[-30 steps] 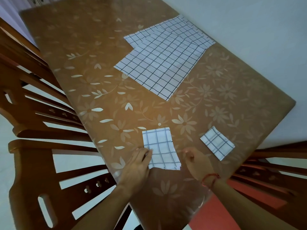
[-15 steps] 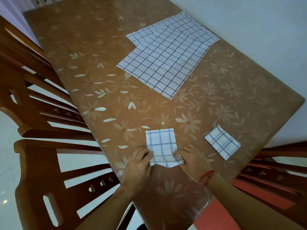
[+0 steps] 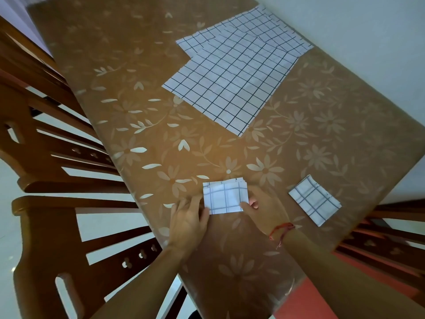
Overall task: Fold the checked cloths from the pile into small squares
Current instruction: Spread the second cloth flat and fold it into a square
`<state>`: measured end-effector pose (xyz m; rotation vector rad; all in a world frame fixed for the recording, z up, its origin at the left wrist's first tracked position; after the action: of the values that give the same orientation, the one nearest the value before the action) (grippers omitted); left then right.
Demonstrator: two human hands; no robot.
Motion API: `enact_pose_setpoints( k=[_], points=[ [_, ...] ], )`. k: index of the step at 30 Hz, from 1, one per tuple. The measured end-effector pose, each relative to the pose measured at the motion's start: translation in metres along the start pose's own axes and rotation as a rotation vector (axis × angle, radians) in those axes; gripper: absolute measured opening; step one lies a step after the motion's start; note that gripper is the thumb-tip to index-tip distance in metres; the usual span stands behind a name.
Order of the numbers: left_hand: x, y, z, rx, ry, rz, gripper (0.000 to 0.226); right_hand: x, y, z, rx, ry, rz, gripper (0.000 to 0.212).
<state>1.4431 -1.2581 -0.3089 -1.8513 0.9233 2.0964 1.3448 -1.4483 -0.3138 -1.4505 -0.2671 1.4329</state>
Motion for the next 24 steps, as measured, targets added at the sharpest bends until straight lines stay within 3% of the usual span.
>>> enact_pose_setpoints(
  k=[11, 15, 18, 21, 24],
  points=[
    [0.001, 0.007, -0.011, 0.225, 0.044, -0.233, 0.043, 0.006, -0.008, -0.010, 0.015, 0.032, 0.050, 0.054],
    [0.016, 0.015, -0.009, 0.382, -0.014, -0.321, 0.048, 0.005, -0.012, -0.011, -0.002, 0.068, 0.104, 0.057],
    [0.030, 0.010, -0.010, 0.396, -0.068, -0.359, 0.051, 0.002, -0.023, -0.009, 0.012, 0.113, 0.200, 0.059],
    [0.035, 0.010, -0.010, 0.394, -0.080, -0.350, 0.052, 0.010, -0.054, -0.009, -0.219, 0.156, 0.404, 0.061],
    [0.035, 0.010, -0.008, 0.391, -0.058, -0.336, 0.052, 0.046, -0.077, -0.006, -0.451, -0.007, 0.372, 0.050]
  ],
)
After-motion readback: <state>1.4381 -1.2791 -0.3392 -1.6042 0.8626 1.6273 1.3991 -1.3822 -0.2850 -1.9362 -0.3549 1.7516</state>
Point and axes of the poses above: each hand's wrist, its own z-axis away from the middle knuckle, its own x-axis out of the palm, y = z × x, the point moved 8 cm from there along -z, towards the middle knuckle, and after that the axes turned 14 degrees about -z, right-handed, at the moved point
